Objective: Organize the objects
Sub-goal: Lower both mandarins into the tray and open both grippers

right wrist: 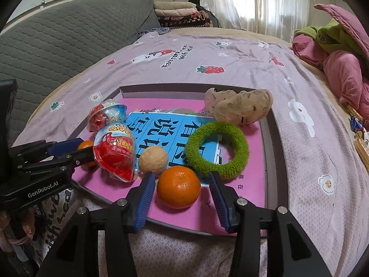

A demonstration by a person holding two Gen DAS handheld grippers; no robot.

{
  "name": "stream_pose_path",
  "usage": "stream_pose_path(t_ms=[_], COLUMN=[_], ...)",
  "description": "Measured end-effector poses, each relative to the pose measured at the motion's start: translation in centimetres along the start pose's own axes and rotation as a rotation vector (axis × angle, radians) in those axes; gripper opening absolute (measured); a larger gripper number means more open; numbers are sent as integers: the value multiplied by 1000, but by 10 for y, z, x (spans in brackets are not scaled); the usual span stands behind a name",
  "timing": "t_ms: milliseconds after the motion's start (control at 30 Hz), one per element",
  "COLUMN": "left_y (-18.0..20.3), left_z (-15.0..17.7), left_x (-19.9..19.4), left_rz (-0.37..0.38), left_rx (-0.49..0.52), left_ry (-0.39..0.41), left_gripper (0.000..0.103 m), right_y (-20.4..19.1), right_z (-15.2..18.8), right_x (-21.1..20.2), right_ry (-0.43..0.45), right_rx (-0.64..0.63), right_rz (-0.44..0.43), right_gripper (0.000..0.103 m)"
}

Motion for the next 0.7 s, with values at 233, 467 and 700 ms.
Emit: stream_pose_path(t_ms=[233, 467, 700], left_y=[-2, 1, 2], left_z=[-2, -4, -6], left_x=[-4, -12, -21], left_rz=[-6, -9, -14], left_rx=[2, 11, 23], left_ry=[11, 28, 51], left_gripper=[43, 48, 57], right_y=[0, -1, -2], right_z=[-1, -3, -5], right_x=[-2, -3, -6], right_ry=[7, 19, 32], right_rx=[0, -1, -3], right_rz=[4, 3, 7], right_gripper=[53, 61, 64])
Point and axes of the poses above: each gripper's, at about its wrist camera, not at the fingertips, and x roughly the way its jaws point, y to its right, z to its underside, the point moved 7 cm from there along x, roughly the way its jaws point, and after that the axes turned 9 degrees about -z, right-handed, at the moved point
